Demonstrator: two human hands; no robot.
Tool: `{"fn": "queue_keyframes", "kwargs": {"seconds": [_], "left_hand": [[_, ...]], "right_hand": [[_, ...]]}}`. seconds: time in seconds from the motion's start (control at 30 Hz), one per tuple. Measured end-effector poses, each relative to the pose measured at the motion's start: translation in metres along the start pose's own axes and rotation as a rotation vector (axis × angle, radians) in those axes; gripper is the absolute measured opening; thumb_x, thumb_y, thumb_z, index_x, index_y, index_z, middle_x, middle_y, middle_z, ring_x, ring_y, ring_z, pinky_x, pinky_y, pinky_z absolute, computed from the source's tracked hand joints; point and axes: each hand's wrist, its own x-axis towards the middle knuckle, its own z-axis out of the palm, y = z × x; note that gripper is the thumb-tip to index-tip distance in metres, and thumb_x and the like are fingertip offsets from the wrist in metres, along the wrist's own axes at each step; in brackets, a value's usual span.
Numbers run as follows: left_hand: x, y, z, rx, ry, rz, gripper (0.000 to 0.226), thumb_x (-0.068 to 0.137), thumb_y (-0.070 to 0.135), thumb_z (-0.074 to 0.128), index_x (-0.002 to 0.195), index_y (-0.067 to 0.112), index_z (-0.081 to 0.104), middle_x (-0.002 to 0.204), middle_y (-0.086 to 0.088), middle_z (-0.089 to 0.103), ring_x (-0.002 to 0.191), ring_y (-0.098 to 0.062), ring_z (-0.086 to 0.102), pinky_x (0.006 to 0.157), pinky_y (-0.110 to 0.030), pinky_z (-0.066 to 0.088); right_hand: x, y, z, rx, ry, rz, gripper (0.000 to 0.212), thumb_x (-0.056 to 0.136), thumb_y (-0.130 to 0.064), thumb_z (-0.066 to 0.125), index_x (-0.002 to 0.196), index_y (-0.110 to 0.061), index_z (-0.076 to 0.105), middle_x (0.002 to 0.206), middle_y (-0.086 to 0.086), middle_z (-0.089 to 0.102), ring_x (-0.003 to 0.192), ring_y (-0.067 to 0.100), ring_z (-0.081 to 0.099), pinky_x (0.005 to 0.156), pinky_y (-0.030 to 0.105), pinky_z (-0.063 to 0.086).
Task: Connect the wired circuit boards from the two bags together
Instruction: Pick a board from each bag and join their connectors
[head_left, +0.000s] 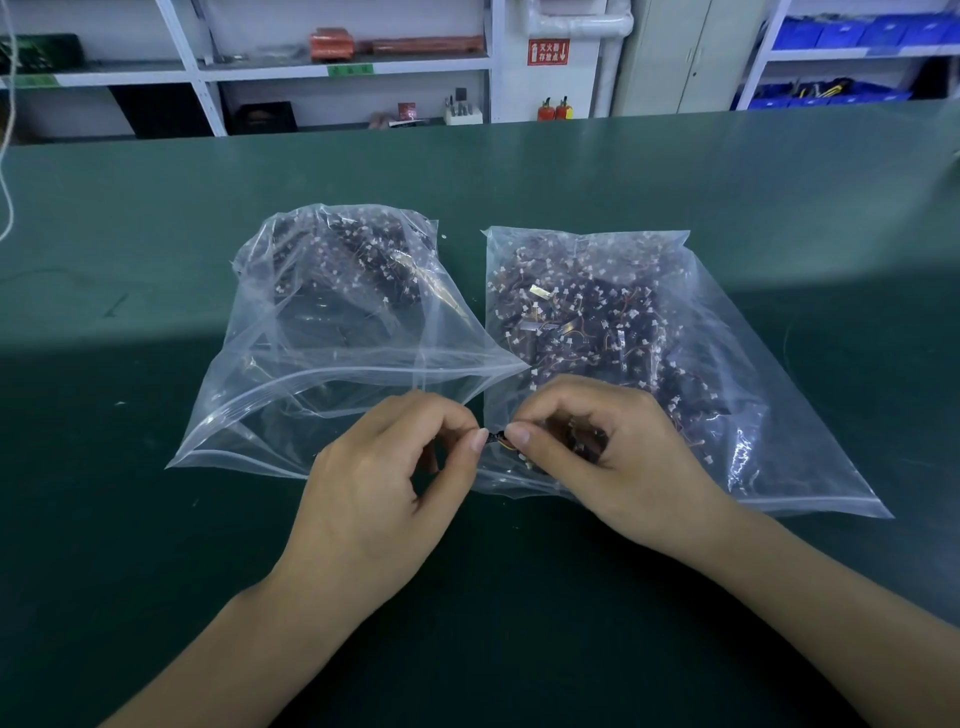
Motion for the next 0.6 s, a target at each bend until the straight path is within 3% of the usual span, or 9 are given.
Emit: {"fn": "queue_keyframes", "kwargs": {"seconds": [0.13, 0.37, 0.5, 0.6], "left_hand": [[-0.0007, -0.0001, -0.0001, 0.004, -0.011, 0.002, 0.013, 0.103, 0.036, 0.059, 0.094, 0.028, 0.065, 0.084, 0.020, 0.058, 0.078, -0.009, 0.059, 0.066, -0.016, 0.040], [-0.0001, -0.0004, -0.0004, 0.003, -0.009, 0.034, 0.013, 0.103, 0.034, 0.061, 0.094, 0.027, 0.066, 0.084, 0.019, 0.058, 0.078, -0.010, 0.058, 0.065, -0.024, 0.045], [0.0005, 0.0000, -0.0010, -0.006, -0.003, 0.023, 0.013, 0.103, 0.035, 0.060, 0.094, 0.028, 0.066, 0.085, 0.020, 0.057, 0.079, -0.009, 0.059, 0.067, -0.017, 0.041], [0.0006, -0.0001, -0.0009, 0.010, -0.008, 0.041, 0.011, 0.103, 0.032, 0.062, 0.094, 0.027, 0.066, 0.085, 0.020, 0.057, 0.079, -0.010, 0.058, 0.066, -0.020, 0.043]], "right_hand": [[0.0000, 0.0008, 0.0004, -0.024, -0.002, -0.025, 0.010, 0.100, -0.019, 0.074, 0.091, -0.016, 0.077, 0.084, -0.012, 0.069, 0.072, 0.018, 0.065, 0.069, 0.019, 0.046], [0.0001, 0.0023, -0.0006, -0.013, -0.021, -0.023, 0.012, 0.101, -0.024, 0.071, 0.093, -0.017, 0.076, 0.087, -0.009, 0.070, 0.075, 0.023, 0.066, 0.068, 0.038, 0.054], [-0.0002, 0.0004, -0.0012, 0.006, -0.009, -0.027, 0.012, 0.101, -0.023, 0.072, 0.092, -0.016, 0.076, 0.088, -0.008, 0.070, 0.075, 0.024, 0.066, 0.068, 0.041, 0.054], [0.0006, -0.0011, -0.0017, -0.004, -0.020, -0.025, 0.012, 0.101, -0.022, 0.072, 0.092, -0.014, 0.076, 0.088, -0.008, 0.070, 0.075, 0.023, 0.066, 0.069, 0.041, 0.054]]}}
